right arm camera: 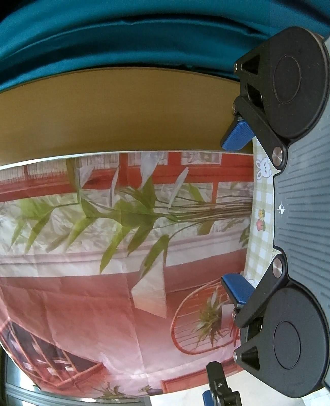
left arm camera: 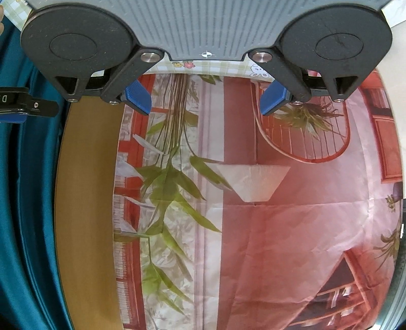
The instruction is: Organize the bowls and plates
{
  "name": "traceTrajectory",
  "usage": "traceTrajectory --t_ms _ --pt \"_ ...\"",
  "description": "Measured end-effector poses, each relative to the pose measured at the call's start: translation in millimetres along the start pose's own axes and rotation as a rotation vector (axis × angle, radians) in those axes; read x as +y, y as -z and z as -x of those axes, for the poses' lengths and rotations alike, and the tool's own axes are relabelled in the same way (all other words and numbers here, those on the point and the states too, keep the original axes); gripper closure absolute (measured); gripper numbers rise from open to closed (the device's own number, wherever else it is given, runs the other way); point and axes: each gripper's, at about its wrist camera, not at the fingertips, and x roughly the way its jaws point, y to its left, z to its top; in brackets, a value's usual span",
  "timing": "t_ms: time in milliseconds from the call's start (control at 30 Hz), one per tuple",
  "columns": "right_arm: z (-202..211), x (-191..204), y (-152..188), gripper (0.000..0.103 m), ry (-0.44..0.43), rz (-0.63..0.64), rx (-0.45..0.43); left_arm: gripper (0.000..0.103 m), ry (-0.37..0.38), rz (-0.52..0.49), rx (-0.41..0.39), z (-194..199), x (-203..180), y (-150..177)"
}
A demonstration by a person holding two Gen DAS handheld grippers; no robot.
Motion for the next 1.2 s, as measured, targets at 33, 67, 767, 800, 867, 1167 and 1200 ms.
traceTrajectory --t_ms 33,67,767,800,867,1167,1200 --pt "0.5 0.2 0.4 0.000 0.002 0.001 0.000 0.009 0.000 -0.001 0.001 0.5 -0.3 0.6" --pt "1.1 0.7 0.6 0.000 0.002 0.002 0.000 0.009 0.001 -0.001 0.002 0.8 -0.2 1.0" --pt "1.5 -4.7 1.5 0.000 0.013 0.000 -0.004 0.009 -0.007 0.019 0.020 -0.6 5.9 2.5" --pt "2.2 -4.6 1.5 0.000 0.012 0.001 -0.004 0.009 -0.008 0.018 0.020 -0.4 5.7 2.5" --pt "2.2 -4.2 1.4 0.000 0.013 0.001 -0.004 0.009 -0.006 0.019 0.021 -0.1 5.6 2.6" --pt "1.7 -3.5 1.4 0.000 0.012 0.003 0.001 0.009 -0.005 0.021 0.021 1.3 6.6 3.1" --pt "2.0 -3.2 2.0 0.000 0.011 0.004 0.002 0.009 -0.005 0.020 0.021 1.4 6.6 3.2"
